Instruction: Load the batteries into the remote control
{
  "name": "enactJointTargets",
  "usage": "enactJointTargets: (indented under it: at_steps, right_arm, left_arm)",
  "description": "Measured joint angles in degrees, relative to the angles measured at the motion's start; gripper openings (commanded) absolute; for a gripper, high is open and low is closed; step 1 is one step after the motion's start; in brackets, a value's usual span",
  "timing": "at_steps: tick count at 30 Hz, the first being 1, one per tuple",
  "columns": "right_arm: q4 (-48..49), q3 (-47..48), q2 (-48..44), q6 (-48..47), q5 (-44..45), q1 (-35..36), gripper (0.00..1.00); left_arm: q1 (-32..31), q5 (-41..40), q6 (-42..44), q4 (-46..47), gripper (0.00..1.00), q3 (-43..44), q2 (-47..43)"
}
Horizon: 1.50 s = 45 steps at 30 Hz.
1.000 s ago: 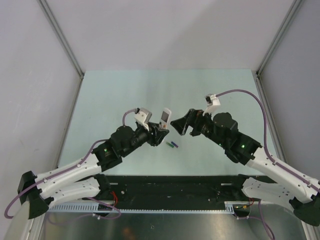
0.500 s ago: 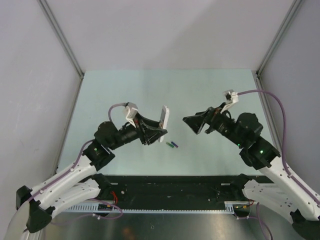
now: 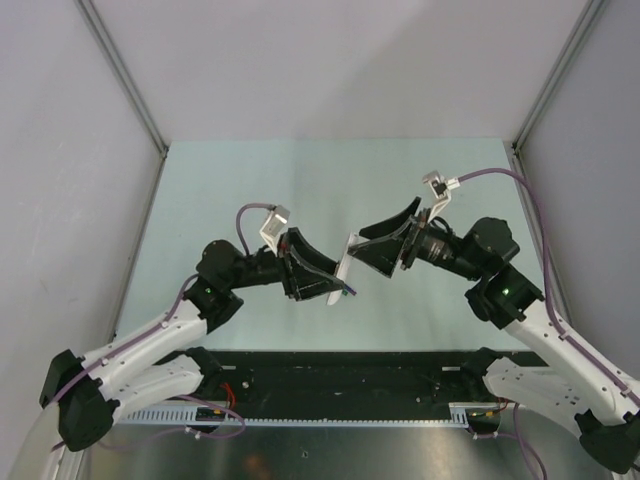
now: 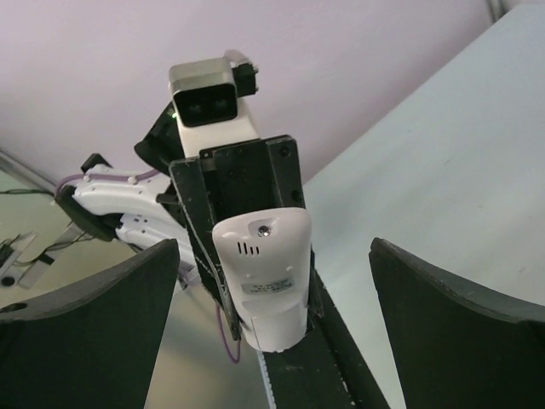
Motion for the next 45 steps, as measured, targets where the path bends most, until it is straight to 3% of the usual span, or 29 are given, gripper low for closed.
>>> enactJointTargets:
  at_steps: [9,13,16,22,26,28,29,30,32,36,37,45]
  right_arm:
    - [0.44,0.0,3.26,-2.01,0.24,4.68,0.97]
    - [0.72,0.0,3.3,-3.48,0.2,5.73,0.78]
    - [0.9,0.0,3.28,-4.33,0.2,5.7,0.68]
    - [1.4,0.0,3.28,-5.31,-0.39,6.01,0.67]
    - [1.66,0.0,3.3,-5.55,-0.79,6.08,0.42]
    - [1.79,0.0,3.3,-5.66,-1.03,6.14,0.3]
    - [1.84,0.0,3.34,-5.55,-1.03,6.14,0.26]
    - [1.88,0.0,3.34,-5.44,-1.01,6.14,0.12]
    - [2.08,0.0,3.32,-5.66,-1.01,6.19,0.0]
    - [1.73,0.0,3.32,-5.88,-0.98,6.23,0.0]
    - [1.36,0.0,3.28,-6.01,-0.94,6.23,0.0]
    - [-7.65,0.96,1.51,-7.76,2.75,6.27,0.0]
  left_arm:
    - [0.0,2.71,-4.98,7.15,0.0,0.0,1.9]
    - [0.0,3.58,-7.23,10.36,0.0,-0.02,3.54]
    - [0.0,4.15,-8.5,12.2,0.0,-0.2,4.2]
    - [0.09,4.72,-10.03,14.36,0.0,-1.29,4.59]
    - [0.11,4.83,-10.71,15.37,0.0,-1.81,4.81]
    - [0.2,4.85,-10.88,15.61,0.12,-1.95,4.98]
    - [0.2,4.81,-10.97,15.78,0.37,-1.95,4.98]
    - [0.22,4.83,-10.97,15.93,0.47,-1.95,4.98]
    - [0.22,4.81,-10.95,16.26,0.68,-1.95,5.14]
    - [0.24,4.74,-11.15,16.87,0.86,-2.14,5.29]
    - [0.28,4.57,-11.17,17.07,0.99,-2.34,5.25]
    - [4.61,-1.01,-8.66,11.61,1.0,-5.18,2.51]
